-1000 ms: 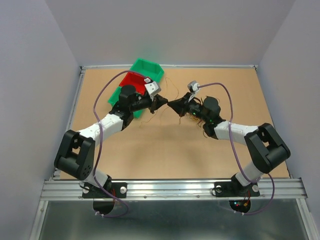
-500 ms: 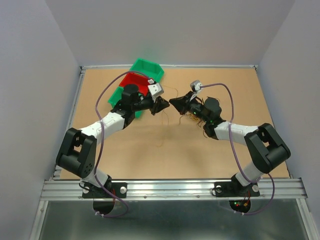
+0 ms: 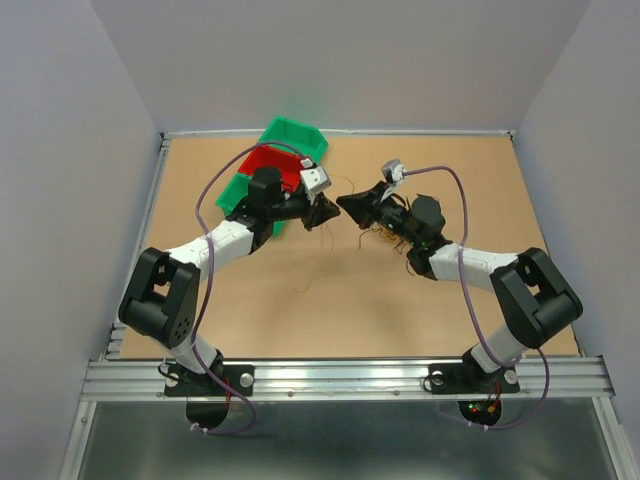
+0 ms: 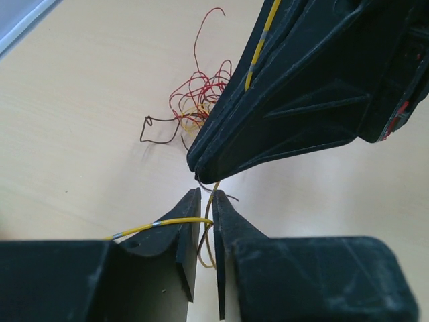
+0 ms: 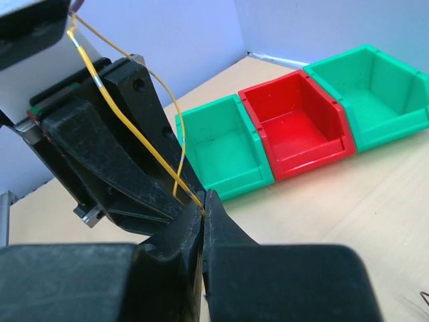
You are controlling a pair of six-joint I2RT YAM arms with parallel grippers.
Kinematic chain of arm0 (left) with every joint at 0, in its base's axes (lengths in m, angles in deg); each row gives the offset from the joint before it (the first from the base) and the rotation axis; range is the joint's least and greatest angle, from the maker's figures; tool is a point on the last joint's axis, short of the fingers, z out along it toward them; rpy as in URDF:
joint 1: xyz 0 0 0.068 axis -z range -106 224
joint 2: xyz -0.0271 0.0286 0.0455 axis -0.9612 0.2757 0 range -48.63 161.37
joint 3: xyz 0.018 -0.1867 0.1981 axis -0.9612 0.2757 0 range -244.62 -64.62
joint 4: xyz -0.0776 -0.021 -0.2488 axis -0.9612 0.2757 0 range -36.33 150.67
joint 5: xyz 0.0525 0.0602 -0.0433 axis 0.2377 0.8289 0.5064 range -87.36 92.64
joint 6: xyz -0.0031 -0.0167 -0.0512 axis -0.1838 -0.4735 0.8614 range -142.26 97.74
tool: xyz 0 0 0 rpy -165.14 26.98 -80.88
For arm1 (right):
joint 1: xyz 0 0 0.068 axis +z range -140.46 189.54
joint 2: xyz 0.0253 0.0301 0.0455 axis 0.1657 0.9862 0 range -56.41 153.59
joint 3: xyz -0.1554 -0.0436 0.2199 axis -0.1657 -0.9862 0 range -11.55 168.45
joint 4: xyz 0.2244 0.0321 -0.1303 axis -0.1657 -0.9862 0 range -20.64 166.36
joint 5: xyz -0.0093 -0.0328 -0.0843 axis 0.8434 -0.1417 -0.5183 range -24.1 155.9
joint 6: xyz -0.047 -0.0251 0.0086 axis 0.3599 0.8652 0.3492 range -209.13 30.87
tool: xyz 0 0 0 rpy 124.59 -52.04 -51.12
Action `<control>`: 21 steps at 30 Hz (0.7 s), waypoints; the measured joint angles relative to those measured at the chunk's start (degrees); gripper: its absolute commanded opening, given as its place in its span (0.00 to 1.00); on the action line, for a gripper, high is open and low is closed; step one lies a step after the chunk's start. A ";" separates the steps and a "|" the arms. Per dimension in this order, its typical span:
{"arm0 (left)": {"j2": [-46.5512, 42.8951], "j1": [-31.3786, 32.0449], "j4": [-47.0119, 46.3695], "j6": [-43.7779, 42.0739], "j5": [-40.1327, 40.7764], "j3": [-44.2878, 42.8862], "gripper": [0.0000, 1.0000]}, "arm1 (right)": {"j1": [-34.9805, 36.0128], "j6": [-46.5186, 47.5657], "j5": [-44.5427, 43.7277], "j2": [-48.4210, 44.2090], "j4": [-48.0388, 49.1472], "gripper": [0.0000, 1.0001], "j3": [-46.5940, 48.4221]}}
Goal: Untangle the cables
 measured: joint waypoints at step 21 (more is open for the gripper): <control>0.83 3.37 17.66 -9.90 2.58 -10.05 0.00 | 0.35 -5.27 -18.47 -0.02 1.29 0.33 -1.81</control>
